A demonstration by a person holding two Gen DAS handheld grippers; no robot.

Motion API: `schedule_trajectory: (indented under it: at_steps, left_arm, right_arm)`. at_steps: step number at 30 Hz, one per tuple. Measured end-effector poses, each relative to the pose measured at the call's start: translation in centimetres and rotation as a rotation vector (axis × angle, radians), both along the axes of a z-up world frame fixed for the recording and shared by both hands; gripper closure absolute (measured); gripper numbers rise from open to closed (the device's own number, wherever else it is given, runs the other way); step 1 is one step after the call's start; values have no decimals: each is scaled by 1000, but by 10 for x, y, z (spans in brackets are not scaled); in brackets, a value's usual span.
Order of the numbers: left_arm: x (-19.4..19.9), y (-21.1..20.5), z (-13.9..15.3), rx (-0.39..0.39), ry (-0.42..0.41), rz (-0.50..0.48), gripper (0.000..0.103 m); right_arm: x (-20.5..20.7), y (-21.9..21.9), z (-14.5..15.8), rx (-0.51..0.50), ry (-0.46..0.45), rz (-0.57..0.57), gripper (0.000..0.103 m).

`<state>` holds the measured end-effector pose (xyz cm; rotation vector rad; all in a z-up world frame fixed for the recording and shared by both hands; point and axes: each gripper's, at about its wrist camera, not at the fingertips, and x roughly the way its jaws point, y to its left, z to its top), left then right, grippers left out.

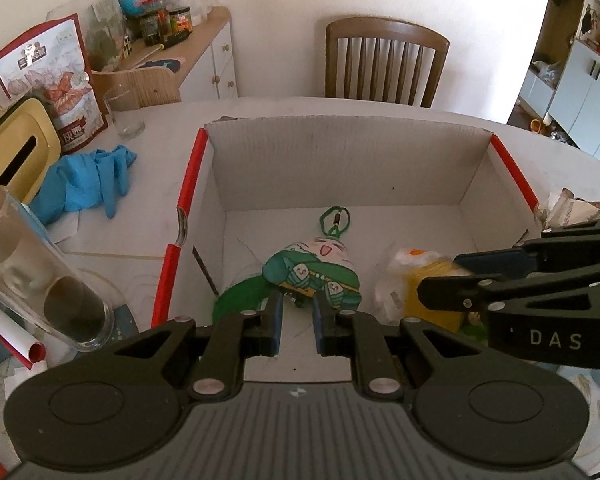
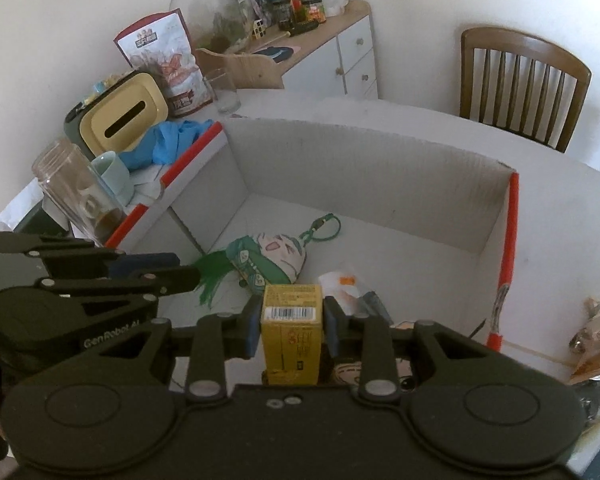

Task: Organize objects
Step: 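Open both grippers to drop the hair tie and yellow box into the box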

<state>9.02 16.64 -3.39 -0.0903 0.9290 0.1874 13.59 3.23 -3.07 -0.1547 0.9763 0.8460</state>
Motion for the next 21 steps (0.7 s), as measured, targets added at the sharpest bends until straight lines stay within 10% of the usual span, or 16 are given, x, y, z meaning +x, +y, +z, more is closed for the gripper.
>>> schedule_trajectory:
  at_steps: [21]
  left_arm:
    - [-10, -31, 19, 2, -29, -55, 87]
  right_arm:
    - [-15, -56, 33, 73, -37, -11, 58]
